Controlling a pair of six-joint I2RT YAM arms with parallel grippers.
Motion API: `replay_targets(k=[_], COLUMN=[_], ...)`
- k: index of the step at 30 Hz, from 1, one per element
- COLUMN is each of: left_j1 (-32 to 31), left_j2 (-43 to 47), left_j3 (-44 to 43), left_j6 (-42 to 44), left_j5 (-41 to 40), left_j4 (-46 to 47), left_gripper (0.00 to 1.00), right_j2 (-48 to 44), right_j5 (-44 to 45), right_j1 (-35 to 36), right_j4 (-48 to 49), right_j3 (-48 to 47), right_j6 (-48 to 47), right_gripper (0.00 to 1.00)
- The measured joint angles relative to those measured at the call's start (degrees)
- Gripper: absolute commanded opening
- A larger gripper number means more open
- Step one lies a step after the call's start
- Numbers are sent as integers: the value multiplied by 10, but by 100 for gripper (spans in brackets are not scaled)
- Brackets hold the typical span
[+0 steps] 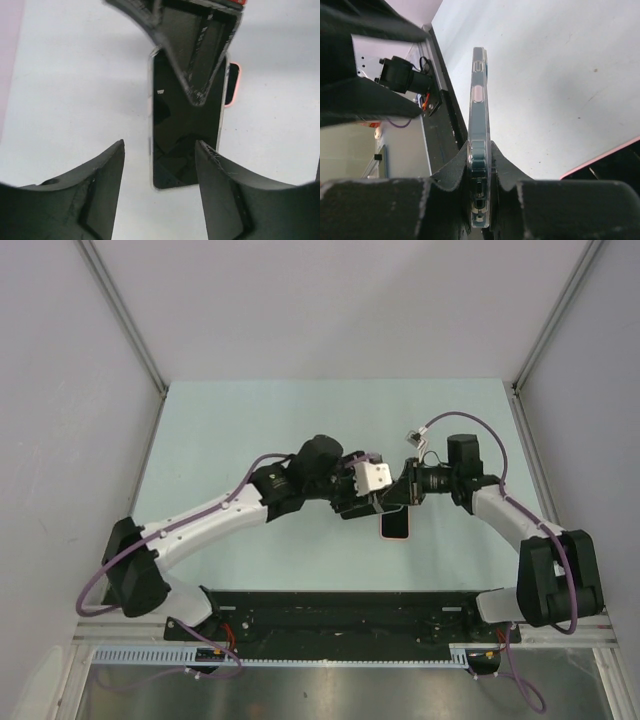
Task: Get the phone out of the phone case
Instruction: Adjust the phone.
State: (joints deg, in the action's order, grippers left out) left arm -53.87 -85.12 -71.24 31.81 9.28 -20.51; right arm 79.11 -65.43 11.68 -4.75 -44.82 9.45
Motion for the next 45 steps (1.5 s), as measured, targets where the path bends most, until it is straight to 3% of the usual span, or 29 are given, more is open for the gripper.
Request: replay_targets(k=[2, 3, 4, 12, 20, 26, 37, 45], left_j1=[14, 27, 42, 163, 169, 188, 207, 228], left_j2=[25, 39, 54, 135, 157, 174, 232, 177], left_j3=[0, 0, -2, -37, -55, -54, 26, 19], left_j6=[-15, -26, -38, -174, -246, -290, -344, -381], left_j5=[6, 12, 20, 103, 186, 276, 351, 392], left_j4=[0, 0, 0, 12, 24, 32, 111, 151], left_gripper=[83, 99, 100, 100, 100, 100, 100, 100], right_j2=[-11, -19, -28, -110, -213, -261, -271, -270], right_j5=[0, -1, -1, -6, -45, -77, -107, -119], right_j1=[-11, -17, -24, -55, -127, -125, -122, -129], right_j4=[3, 4, 5, -1, 122, 184, 386, 448], right_j3=[0, 0, 0, -22, -46, -48, -48, -48], right_j6=[0, 0, 0, -5, 99, 167, 348, 414], right_gripper=[0, 0, 0, 0, 0, 0, 0, 0])
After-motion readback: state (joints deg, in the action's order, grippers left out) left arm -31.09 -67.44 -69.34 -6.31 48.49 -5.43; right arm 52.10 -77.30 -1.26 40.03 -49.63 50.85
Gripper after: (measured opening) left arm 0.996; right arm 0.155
